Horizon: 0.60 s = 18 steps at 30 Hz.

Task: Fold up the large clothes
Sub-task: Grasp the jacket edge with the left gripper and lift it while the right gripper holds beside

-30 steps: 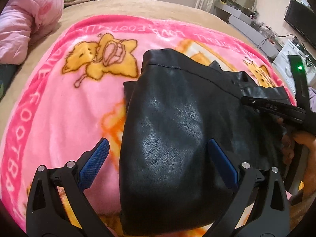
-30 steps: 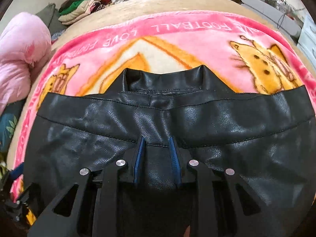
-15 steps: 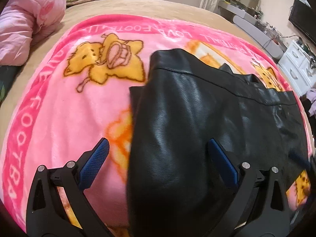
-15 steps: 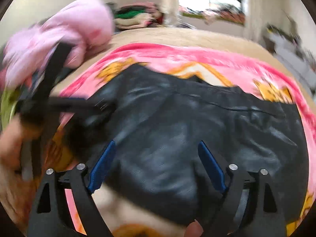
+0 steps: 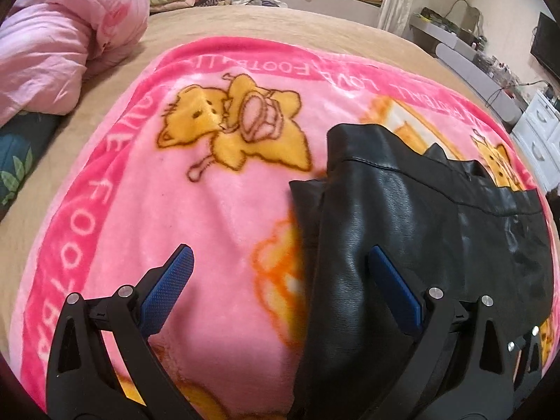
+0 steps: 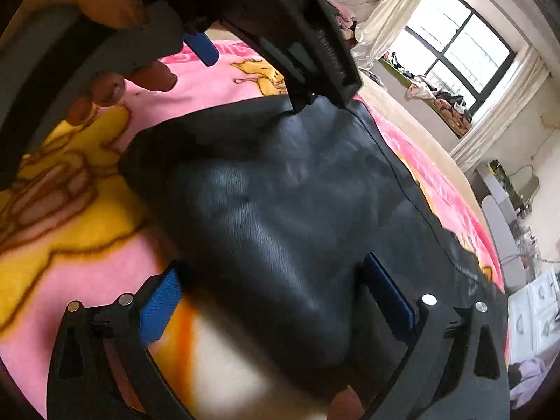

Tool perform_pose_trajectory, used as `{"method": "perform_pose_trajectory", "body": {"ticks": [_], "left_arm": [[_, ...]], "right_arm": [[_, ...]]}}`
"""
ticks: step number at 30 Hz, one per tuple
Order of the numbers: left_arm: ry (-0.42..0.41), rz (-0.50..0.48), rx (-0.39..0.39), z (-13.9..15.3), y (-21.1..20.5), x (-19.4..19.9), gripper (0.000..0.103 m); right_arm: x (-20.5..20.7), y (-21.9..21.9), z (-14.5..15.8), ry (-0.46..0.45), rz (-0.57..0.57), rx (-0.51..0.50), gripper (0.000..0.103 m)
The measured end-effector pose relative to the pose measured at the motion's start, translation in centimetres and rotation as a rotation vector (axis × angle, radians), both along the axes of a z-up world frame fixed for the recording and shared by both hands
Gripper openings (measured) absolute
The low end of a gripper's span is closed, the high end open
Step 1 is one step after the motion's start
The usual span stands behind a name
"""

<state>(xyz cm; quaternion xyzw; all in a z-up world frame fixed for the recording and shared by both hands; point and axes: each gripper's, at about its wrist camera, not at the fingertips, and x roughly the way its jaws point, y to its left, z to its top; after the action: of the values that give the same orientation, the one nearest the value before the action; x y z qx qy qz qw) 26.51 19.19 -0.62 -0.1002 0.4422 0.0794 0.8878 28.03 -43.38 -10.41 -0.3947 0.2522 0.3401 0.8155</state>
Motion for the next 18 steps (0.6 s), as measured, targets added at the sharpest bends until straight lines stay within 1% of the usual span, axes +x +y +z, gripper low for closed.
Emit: {"method": "perform_pose_trajectory", "body": {"ticks": [3, 6, 7, 8, 9, 10, 11, 13, 14, 18], "left_arm": [[-0.003, 0.015, -0.03, 0.0, 0.6, -0.1, 0.093], [-0.008, 0.016, -0.047, 0.1, 0.8, -0.1, 0.094], [-0.008, 0.016, -0.051, 0.1, 0.8, -0.1, 0.093], [-0.009, 0.016, -0.066, 0.1, 1.0, -0.1, 0.093], [-0.009, 0.014, -0.098, 0.0, 1.1, -0.1, 0.093], [-0.008, 0.012, -0.139, -0.2, 1.3, -0.1, 0.093], [-0.004, 0.004, -0.216, -0.6, 1.6, -0.1, 0.093], [0.006, -0.008, -0.364, -1.5, 2.1, 0.0, 0.093], [0.009, -0.005, -0.404, -1.8, 2.3, 0.0, 0.093], [0.008, -0.019, -0.474, -2.2, 2.2, -0.1, 0.093]], "right_arm": [[0.8, 0.8, -0.2, -0.015, 0.001, 0.001, 0.098], [1.2, 0.6, 0.3, -0.081, -0.005, 0.024, 0.097], [1.0, 0.5, 0.5, -0.101, -0.003, 0.032, 0.095], [0.9, 0.6, 0.8, -0.124, 0.0, 0.043, 0.086], [0.7, 0.2, 1.1, -0.135, 0.012, 0.062, 0.079], [0.6, -0.2, 1.5, -0.129, 0.025, 0.08, 0.065], [0.3, -0.4, 1.8, -0.123, 0.037, 0.098, 0.052], [0.1, -1.0, 2.4, -0.125, 0.058, 0.132, 0.043], [-0.1, -1.2, 2.6, -0.138, 0.062, 0.137, 0.039], [0.1, -1.8, 3.0, -0.142, 0.076, 0.159, 0.034]]}}
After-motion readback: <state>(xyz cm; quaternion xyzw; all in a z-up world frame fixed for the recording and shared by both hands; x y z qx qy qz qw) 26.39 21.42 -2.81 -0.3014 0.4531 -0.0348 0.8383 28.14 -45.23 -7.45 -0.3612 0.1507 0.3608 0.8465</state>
